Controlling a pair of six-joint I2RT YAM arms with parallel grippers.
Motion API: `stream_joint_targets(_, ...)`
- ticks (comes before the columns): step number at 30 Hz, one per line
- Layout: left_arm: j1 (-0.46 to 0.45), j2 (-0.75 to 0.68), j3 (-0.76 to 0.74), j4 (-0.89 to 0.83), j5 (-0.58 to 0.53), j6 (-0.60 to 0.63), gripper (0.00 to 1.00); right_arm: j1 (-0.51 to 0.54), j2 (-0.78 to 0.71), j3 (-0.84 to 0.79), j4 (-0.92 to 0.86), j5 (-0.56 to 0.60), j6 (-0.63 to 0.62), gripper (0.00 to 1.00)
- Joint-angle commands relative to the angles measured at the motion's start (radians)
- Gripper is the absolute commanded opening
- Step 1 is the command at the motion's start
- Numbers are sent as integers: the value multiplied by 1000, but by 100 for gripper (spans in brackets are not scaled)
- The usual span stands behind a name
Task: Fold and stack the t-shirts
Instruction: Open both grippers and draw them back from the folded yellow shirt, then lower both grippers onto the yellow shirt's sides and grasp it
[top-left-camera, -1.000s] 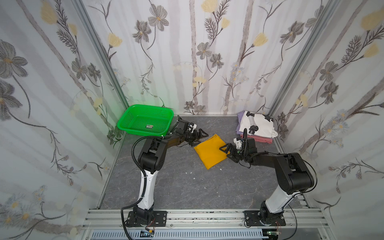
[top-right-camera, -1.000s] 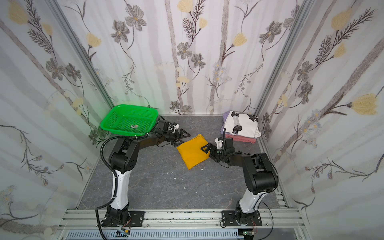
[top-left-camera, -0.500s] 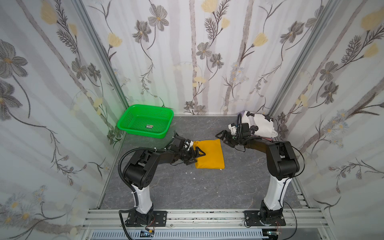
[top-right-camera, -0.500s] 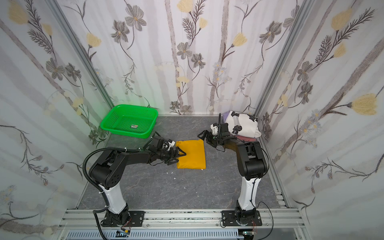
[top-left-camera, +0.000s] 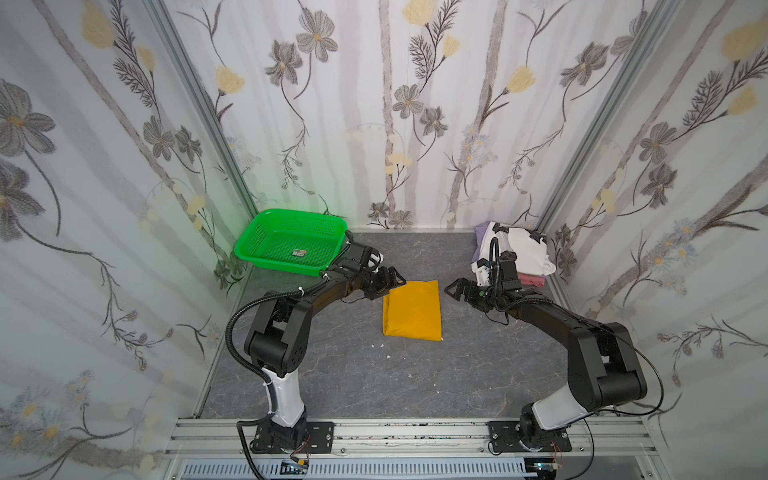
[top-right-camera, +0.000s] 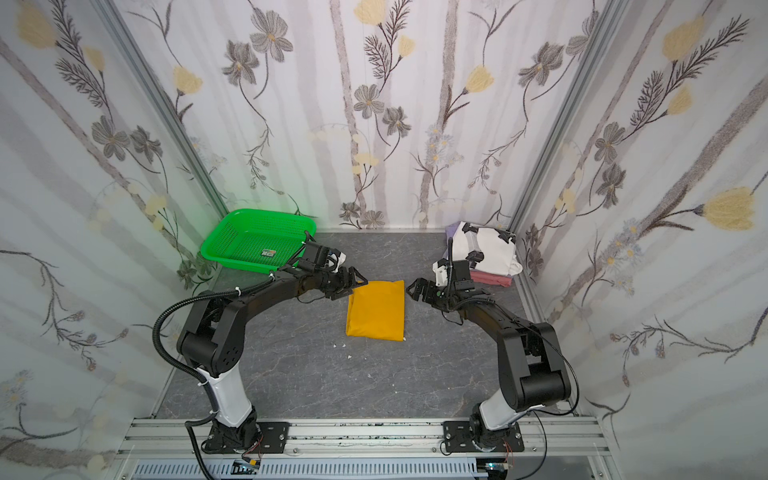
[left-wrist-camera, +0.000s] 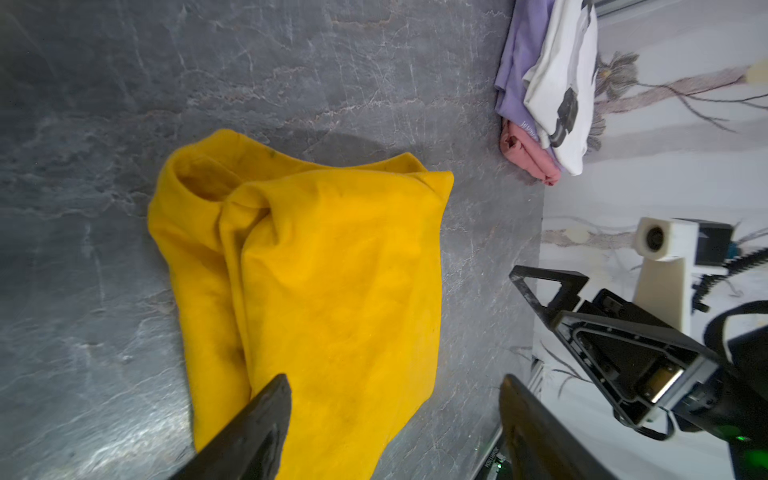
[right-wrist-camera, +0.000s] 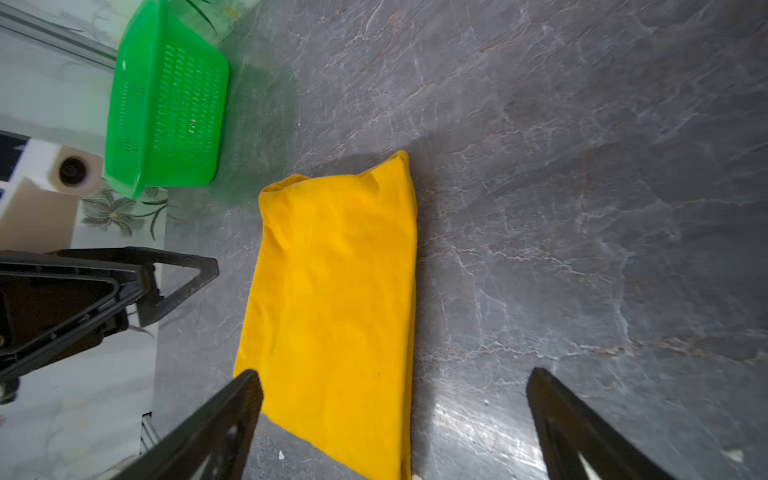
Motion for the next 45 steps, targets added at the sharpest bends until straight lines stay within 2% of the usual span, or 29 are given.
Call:
stream_joint_targets(1, -47, 41, 136, -374, -276, 182, 69, 1, -27, -3, -42, 92, -35, 100)
stream_joint_targets(3, -76, 89, 219, -507, -381, 234, 70, 1, -36, -7, -49, 101, -38, 100)
stream_joint_targets(8, -111, 150, 279, -636, -533, 267, 72, 12, -31, -9, -90, 151, -50, 100)
stream_joint_targets(13, -128, 180, 276, -667, -607, 275, 72, 49, -15, 7, -175, 267, -75, 100)
stream_joint_targets(17, -130, 180, 246, -614, -563, 291, 74, 67, 2, 5, -193, 303, -79, 100)
stream_joint_targets(21, -134, 205, 255, -620, -582, 286, 74, 80, 15, 7, -196, 325, -73, 100)
stream_joint_targets(34, -133, 233, 182, -560, -543, 275, 74, 168, 198, 148, -375, 613, -79, 100)
stream_joint_targets(42, -132, 228, 122, -528, -528, 248, 74, 235, 315, 256, -411, 577, -79, 100)
stream_joint_targets(44, -131, 228, 87, -518, -523, 243, 74, 226, 280, 230, -378, 517, -71, 100)
stream_joint_targets(45, -129, 229, 81, -517, -521, 242, 74, 214, 241, 200, -338, 451, -71, 100)
